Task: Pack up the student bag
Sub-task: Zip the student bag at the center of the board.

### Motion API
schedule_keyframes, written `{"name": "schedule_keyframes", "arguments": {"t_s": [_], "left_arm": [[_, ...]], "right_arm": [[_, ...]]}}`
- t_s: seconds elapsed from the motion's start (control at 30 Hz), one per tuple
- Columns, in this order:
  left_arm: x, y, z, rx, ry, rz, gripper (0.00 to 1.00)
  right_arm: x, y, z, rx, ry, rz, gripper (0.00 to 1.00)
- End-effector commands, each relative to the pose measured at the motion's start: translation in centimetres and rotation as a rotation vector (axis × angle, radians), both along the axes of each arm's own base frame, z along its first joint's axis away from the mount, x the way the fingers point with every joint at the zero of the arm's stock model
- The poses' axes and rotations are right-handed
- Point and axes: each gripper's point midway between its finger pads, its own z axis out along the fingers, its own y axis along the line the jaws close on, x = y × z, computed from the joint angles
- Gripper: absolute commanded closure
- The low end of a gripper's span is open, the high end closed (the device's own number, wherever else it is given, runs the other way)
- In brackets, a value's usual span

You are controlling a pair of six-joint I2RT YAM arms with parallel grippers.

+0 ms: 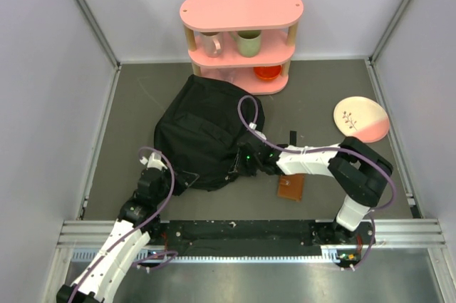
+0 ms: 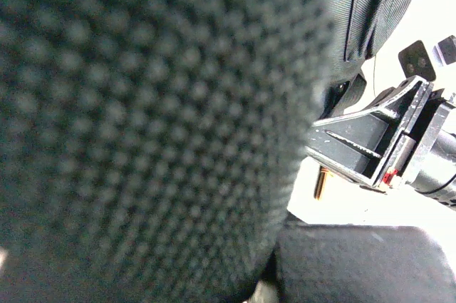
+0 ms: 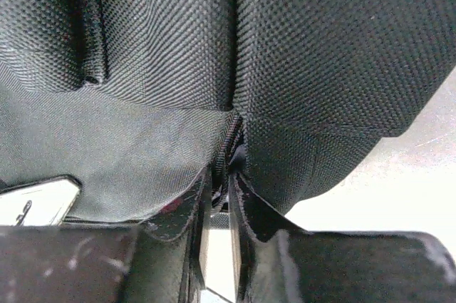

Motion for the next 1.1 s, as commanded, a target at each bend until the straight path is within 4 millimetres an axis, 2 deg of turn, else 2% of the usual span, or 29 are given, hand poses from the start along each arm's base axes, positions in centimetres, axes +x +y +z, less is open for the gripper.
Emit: {"name": "schedule_keyframes", "arguments": {"t_s": [0.0,0.03,0.17,0.2,0.33,0.43,0.67,0.9,1.07], "left_arm": [[0.6,0.0,0.3,-0.003,-0.053,0.002,1.0],[0.5,0.0,0.3,-0.002,-0.052,0.002,1.0],[0.5,0.3,0.0,0.01,-0.04,0.011,1.0],[0.4,0.3,-0.1,0.013,-0.037,0.01,1.0],[0.3,0.4,-0.2,0.022,-0.035,0.006,1.0],[0.1,0.5,-0.6,0.033,-0.027,0.007,1.0],[0.1,0.4,-0.2,0.028,-0.049,-0.001,1.0],[0.1,0.7,0.6,0.012,-0.094,0.018,1.0],[-0.1,0.3,1.4,0.005,-0.134,-0.013,1.0]], "right_arm": [[0.0,0.0,-0.8,-0.019,-0.007,-0.012,0.91],[0.1,-0.2,-0.6,-0.024,-0.011,-0.015,1.0],[0.6,-1.1,1.2,-0.039,-0.081,-0.023,1.0],[0.8,-1.1,2.6,-0.025,-0.118,-0.015,1.0],[2.0,-1.8,6.4,-0.009,-0.245,-0.037,1.0],[3.0,-2.8,8.1,-0.029,-0.31,-0.083,1.0],[4.6,-4.6,7.5,-0.118,-0.324,-0.17,1.0],[6.1,-8.7,6.7,-0.2,-0.318,-0.277,1.0],[7.0,-10.9,5.8,-0.244,-0.312,-0.305,1.0]]}}
